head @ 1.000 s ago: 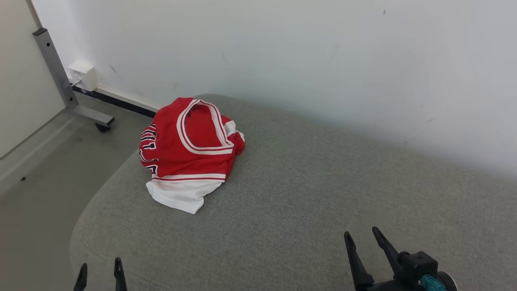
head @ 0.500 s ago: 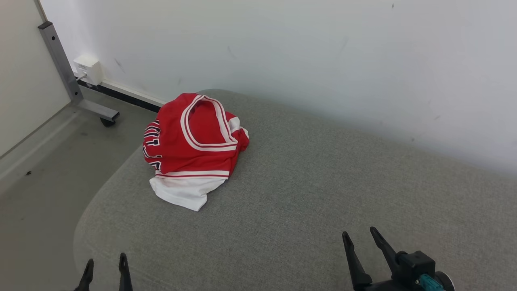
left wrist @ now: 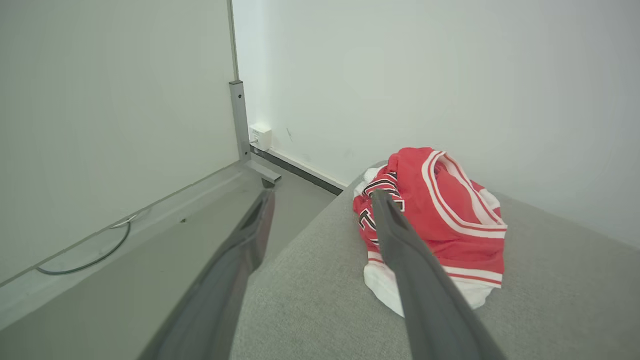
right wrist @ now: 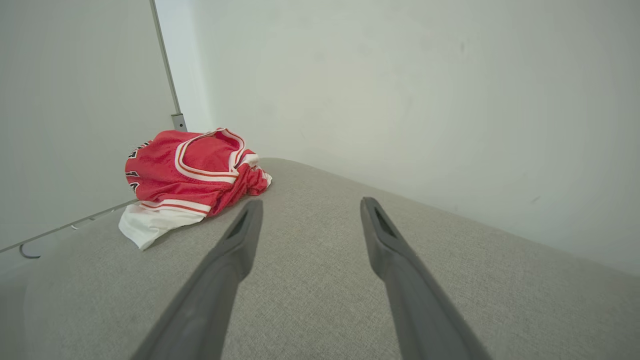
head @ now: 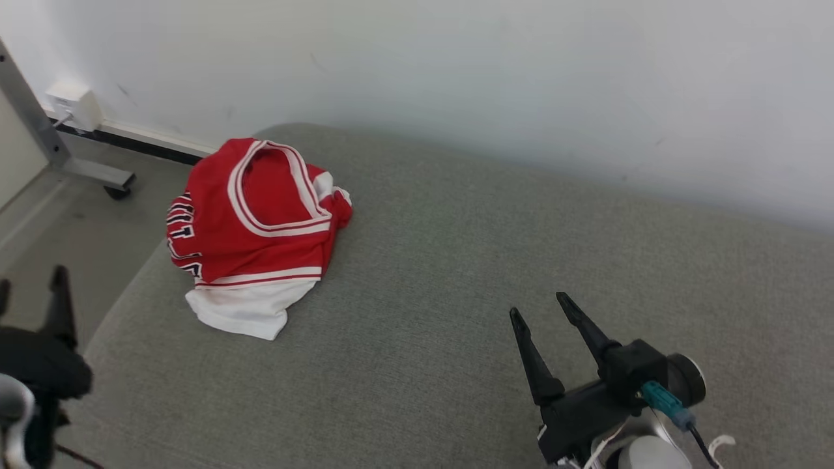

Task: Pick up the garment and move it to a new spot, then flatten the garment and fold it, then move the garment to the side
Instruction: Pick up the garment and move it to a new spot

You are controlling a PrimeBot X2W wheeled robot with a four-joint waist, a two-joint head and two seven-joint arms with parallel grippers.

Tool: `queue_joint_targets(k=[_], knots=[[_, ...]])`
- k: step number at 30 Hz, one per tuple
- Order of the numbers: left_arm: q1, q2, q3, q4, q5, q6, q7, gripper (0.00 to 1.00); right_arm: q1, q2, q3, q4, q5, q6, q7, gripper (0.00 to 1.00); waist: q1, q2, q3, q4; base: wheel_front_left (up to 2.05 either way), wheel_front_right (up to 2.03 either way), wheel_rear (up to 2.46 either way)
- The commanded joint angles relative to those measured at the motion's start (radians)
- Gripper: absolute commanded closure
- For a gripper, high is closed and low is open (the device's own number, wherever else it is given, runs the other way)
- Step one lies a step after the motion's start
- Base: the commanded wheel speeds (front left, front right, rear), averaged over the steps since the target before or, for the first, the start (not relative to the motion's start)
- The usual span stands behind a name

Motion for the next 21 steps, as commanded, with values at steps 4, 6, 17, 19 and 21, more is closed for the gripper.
queue_joint_targets(k=[4, 6, 17, 19, 21], knots=[[-0.109, 0.066, 0.072, -0.019, -0.106, -0.006, 0.108, 0.0, -0.073, -0.003, 0.006, -0.042, -0.006, 0.001, -0.002, 0.0, -0.0001, 0.0, 0.318, -0.295, 0.0, 0.0, 0.0], [-0.141, 0.097, 0.104, -0.022, -0.154, -0.004, 0.172, 0.0, -0.098, -0.003, 0.01, -0.052, -0.002, 0.001, -0.007, 0.0, -0.0001, 0.0, 0.358, -0.331, 0.0, 0.0, 0.0], [-0.247, 0.18, 0.213, -0.006, -0.376, 0.044, 0.487, 0.0, -0.157, -0.002, 0.052, -0.045, 0.022, 0.001, -0.041, 0.0, -0.0001, 0.0, 0.471, -0.439, 0.0, 0.0, 0.0], [-0.247, 0.195, 0.211, -0.002, -0.364, 0.064, 0.51, 0.0, -0.164, -0.001, 0.056, -0.041, 0.028, 0.001, -0.048, 0.0, -0.0001, 0.0, 0.477, -0.446, 0.0, 0.0, 0.0], [-0.232, 0.224, 0.203, 0.003, -0.333, 0.085, 0.521, 0.0, -0.166, -0.001, 0.06, -0.034, 0.031, 0.001, -0.052, 0.0, -0.0001, 0.0, 0.479, -0.451, 0.0, 0.0, 0.0]])
